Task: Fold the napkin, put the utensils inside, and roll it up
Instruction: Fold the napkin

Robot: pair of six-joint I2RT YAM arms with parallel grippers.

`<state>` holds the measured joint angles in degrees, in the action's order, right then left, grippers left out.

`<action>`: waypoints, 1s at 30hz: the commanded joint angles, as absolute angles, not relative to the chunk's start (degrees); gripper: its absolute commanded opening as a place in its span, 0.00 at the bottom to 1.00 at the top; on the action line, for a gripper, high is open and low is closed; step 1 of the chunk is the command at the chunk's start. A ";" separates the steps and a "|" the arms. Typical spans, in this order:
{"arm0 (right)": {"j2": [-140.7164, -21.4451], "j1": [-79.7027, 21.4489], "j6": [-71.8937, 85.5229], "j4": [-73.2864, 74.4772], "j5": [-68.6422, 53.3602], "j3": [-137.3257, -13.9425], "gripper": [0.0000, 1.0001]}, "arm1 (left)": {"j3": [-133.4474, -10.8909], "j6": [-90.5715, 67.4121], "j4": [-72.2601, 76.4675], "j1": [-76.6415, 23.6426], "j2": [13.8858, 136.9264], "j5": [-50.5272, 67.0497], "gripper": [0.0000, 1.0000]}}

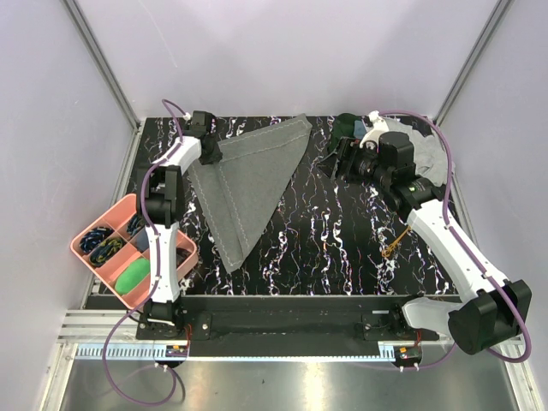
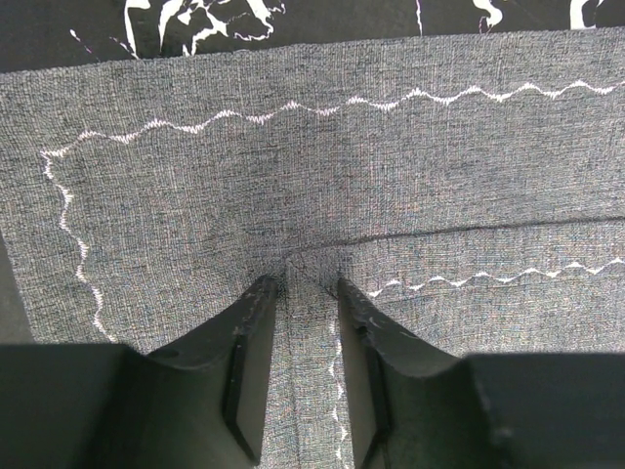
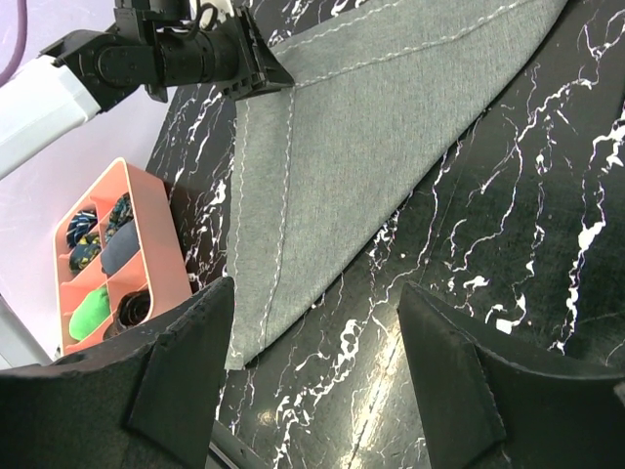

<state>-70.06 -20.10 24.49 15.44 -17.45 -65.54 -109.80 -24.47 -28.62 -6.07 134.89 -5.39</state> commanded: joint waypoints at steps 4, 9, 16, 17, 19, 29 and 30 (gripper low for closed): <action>-68.90 -20.13 25.40 15.03 -17.49 -64.95 0.77 | -110.66 -24.09 -26.02 -6.06 134.39 -5.02 0.21; -69.17 -20.13 25.84 15.03 -18.02 -64.86 0.77 | -110.13 -23.91 -25.05 -6.06 133.60 -4.92 0.12; -69.35 -20.21 26.01 15.38 -18.19 -64.51 0.77 | -109.51 -21.53 -22.68 -6.06 132.37 -3.52 0.00; -69.35 -20.13 25.93 15.38 -18.19 -64.42 0.77 | -108.64 -21.53 -22.33 -6.06 131.75 -3.95 0.00; -69.17 -20.13 26.10 15.56 -18.02 -64.34 0.77 | -106.62 -21.71 -19.53 -5.98 128.95 -5.71 0.00; -68.99 -20.21 26.28 16.00 -17.75 -64.16 0.77 | -103.27 -22.59 -16.08 -3.26 123.93 -6.33 0.00; -68.91 -20.13 26.28 16.00 -17.67 -64.07 0.77 | -103.36 -22.67 -16.00 -2.82 124.01 -5.72 0.00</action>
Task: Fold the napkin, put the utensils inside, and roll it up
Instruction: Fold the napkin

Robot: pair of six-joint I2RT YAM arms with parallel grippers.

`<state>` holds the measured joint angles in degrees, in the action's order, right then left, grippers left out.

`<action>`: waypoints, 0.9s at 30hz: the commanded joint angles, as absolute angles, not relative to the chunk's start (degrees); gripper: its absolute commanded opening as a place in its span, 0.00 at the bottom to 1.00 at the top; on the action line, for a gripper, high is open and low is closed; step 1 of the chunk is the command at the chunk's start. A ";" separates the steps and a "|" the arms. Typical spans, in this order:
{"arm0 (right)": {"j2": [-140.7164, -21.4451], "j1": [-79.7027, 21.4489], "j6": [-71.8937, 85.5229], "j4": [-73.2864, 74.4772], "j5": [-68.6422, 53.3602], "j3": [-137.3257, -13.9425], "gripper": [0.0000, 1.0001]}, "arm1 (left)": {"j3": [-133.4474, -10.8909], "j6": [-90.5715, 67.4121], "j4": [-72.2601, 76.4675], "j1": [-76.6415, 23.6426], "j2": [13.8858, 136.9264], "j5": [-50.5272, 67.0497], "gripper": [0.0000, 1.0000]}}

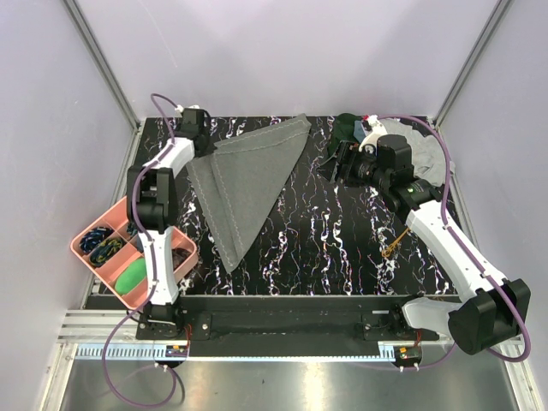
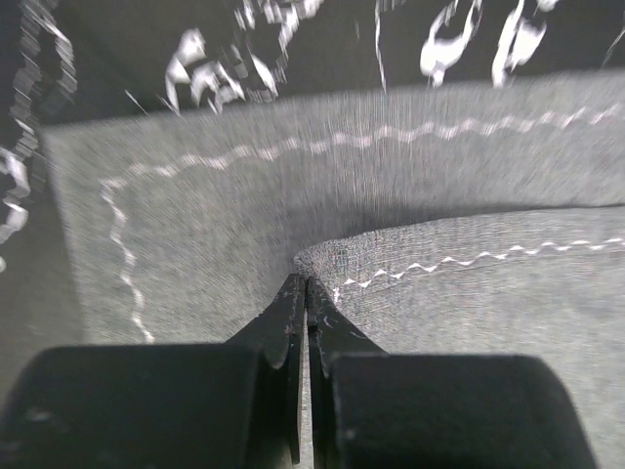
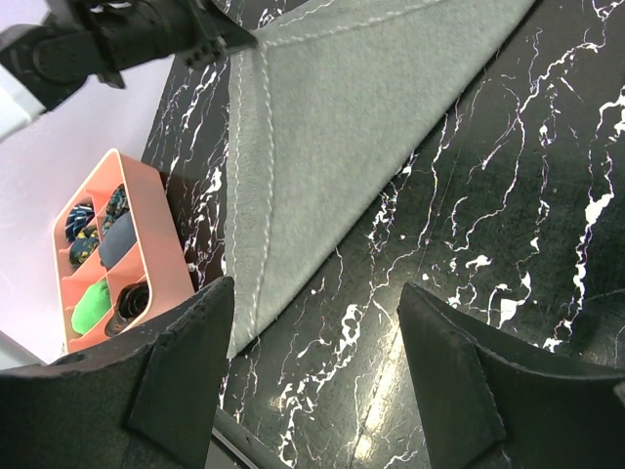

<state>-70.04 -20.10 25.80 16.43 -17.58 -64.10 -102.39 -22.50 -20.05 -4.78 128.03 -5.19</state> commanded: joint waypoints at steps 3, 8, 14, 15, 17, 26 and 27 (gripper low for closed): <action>-68.99 -20.13 26.28 16.00 -17.49 -63.99 0.77 | -103.45 -22.85 -15.73 -2.11 124.10 -5.10 0.00; -68.91 -20.04 26.37 16.17 -17.40 -63.98 0.77 | -103.45 -23.29 -15.38 -1.06 124.01 -5.10 0.00; -68.73 -20.13 26.63 16.35 -17.05 -63.72 0.76 | -103.54 -23.82 -14.94 0.00 124.10 -5.18 0.00; -68.82 -20.13 26.72 16.43 -17.05 -63.72 0.77 | -103.45 -23.82 -14.68 -0.09 124.19 -5.19 0.00; -68.73 -20.21 26.98 16.44 -16.96 -63.63 0.77 | -103.53 -24.08 -14.42 1.13 124.28 -4.84 0.00; -69.08 -20.21 27.25 16.52 -16.88 -63.63 0.77 | -102.31 -24.52 -13.89 2.72 123.23 -5.27 0.00; -69.17 -20.21 27.33 16.52 -16.88 -63.63 0.77 | -101.96 -24.52 -13.63 2.72 123.14 -5.27 0.00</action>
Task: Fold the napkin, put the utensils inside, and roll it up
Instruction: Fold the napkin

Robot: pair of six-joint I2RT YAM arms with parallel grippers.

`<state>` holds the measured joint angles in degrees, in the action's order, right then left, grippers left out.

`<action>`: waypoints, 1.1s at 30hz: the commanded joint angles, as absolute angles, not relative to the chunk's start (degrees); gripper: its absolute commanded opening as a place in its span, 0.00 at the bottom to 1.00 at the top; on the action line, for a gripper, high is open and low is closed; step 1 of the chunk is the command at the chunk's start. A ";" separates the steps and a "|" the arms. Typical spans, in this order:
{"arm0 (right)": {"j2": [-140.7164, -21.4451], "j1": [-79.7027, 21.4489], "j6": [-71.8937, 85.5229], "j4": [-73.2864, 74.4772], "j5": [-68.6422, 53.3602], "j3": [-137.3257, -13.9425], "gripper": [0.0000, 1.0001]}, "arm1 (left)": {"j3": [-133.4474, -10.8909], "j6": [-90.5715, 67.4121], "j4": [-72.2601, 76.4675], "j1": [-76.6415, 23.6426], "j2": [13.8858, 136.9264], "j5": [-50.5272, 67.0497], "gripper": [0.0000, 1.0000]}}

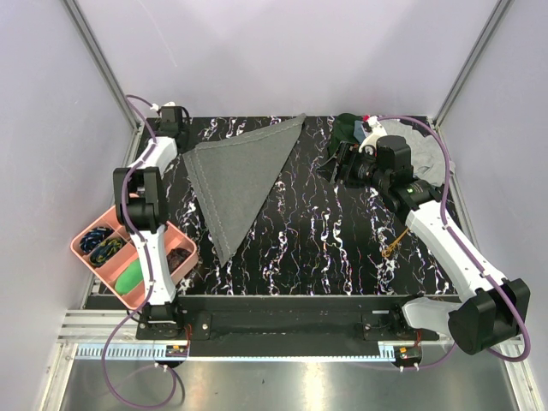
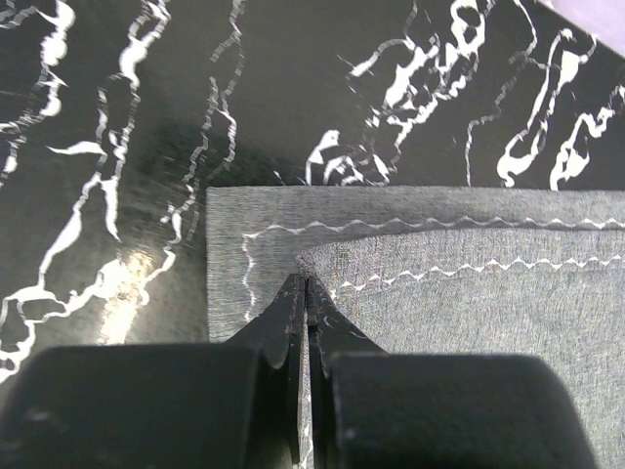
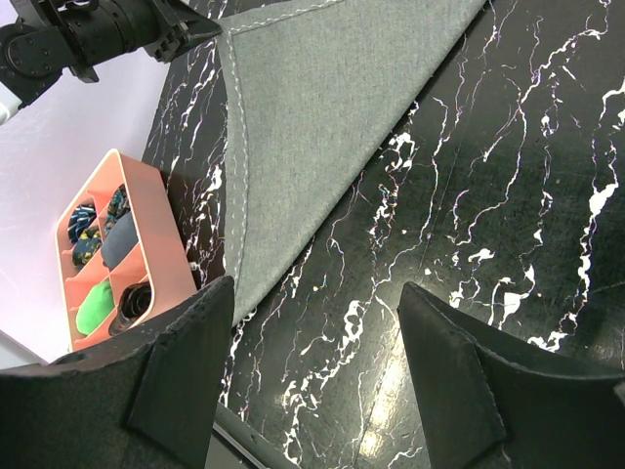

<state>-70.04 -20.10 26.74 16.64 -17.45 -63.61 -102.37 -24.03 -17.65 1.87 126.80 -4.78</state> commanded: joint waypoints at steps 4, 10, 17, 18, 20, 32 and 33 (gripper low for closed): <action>-69.35 -20.22 27.33 16.61 -16.96 -63.63 0.77 | -102.30 -24.26 -13.80 3.08 123.66 -4.66 0.00; -69.26 -20.13 27.34 16.61 -16.70 -63.46 0.77 | -100.37 -24.78 -12.92 3.69 122.17 -4.31 0.00; -69.43 -20.21 27.60 16.52 -17.05 -63.37 0.77 | -100.37 -24.96 -12.83 4.22 120.76 -3.96 0.00; -69.35 -20.21 27.60 16.61 -17.05 -63.37 0.77 | -100.37 -24.87 -12.83 4.39 120.85 -3.87 0.00; -69.35 -20.21 27.69 16.61 -16.88 -63.37 0.77 | -100.11 -25.05 -13.01 4.57 120.50 -3.52 0.00; -68.56 -20.21 28.04 16.96 -17.23 -63.02 0.77 | -101.60 -24.35 -13.71 5.45 123.48 -2.02 0.00; -68.47 -20.30 28.04 16.96 -17.23 -63.02 0.77 | -101.69 -24.43 -13.80 5.45 123.66 -2.02 0.00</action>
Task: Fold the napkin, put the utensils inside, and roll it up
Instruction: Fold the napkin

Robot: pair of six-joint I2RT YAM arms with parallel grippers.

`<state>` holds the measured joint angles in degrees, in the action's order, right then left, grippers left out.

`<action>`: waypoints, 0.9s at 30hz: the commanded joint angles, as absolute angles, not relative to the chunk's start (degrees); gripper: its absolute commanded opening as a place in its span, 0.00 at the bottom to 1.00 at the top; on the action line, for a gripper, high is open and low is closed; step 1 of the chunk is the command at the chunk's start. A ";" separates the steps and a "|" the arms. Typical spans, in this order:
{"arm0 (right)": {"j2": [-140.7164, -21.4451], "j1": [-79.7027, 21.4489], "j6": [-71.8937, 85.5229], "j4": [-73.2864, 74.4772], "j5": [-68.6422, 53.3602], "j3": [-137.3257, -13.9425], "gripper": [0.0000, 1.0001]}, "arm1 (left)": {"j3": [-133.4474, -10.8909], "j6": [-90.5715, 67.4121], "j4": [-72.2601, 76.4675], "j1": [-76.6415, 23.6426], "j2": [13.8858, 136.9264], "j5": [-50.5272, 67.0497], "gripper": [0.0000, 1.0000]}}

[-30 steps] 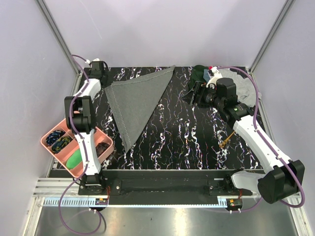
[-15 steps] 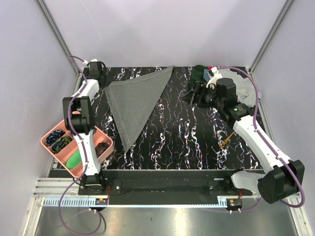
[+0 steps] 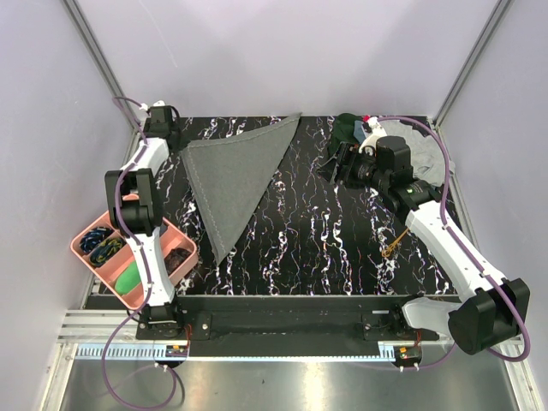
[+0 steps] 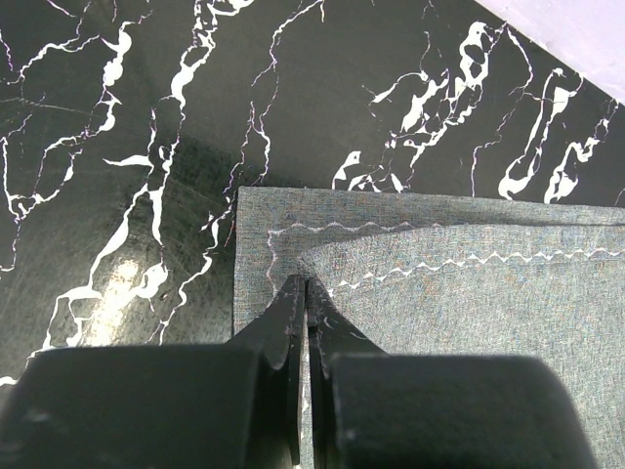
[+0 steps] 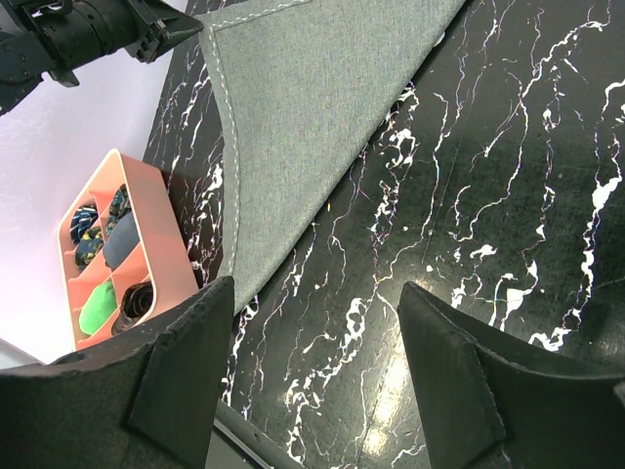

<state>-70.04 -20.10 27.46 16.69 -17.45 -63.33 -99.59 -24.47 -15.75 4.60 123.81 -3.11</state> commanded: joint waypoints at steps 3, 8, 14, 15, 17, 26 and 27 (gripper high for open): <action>-68.12 -20.21 28.21 17.23 -16.96 -62.75 0.76 | -101.78 -24.43 -13.80 5.80 124.19 -2.11 0.00; -68.03 -20.21 28.48 17.31 -17.05 -62.67 0.76 | -101.60 -24.52 -13.71 5.89 124.28 -2.46 0.00; -68.03 -20.21 28.57 17.49 -17.31 -62.58 0.76 | -102.48 -24.08 -13.97 5.98 125.15 -1.67 0.00; -68.11 -20.21 28.65 17.58 -17.31 -62.58 0.76 | -102.48 -24.17 -13.97 5.98 125.42 -1.67 0.00; -67.85 -20.21 28.65 17.49 -17.23 -62.49 0.76 | -102.74 -24.08 -14.24 6.06 125.68 -1.58 0.00; -67.50 -20.21 28.83 17.84 -16.96 -62.14 0.76 | -102.74 -24.17 -14.41 6.59 125.77 -1.93 0.00; -67.50 -20.21 29.00 17.93 -16.96 -62.14 0.76 | -102.57 -24.17 -14.41 6.59 125.68 -1.93 0.00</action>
<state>-69.12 -20.10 28.42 18.37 -17.43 -62.43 -100.38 -24.47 -16.58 5.98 125.86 -2.31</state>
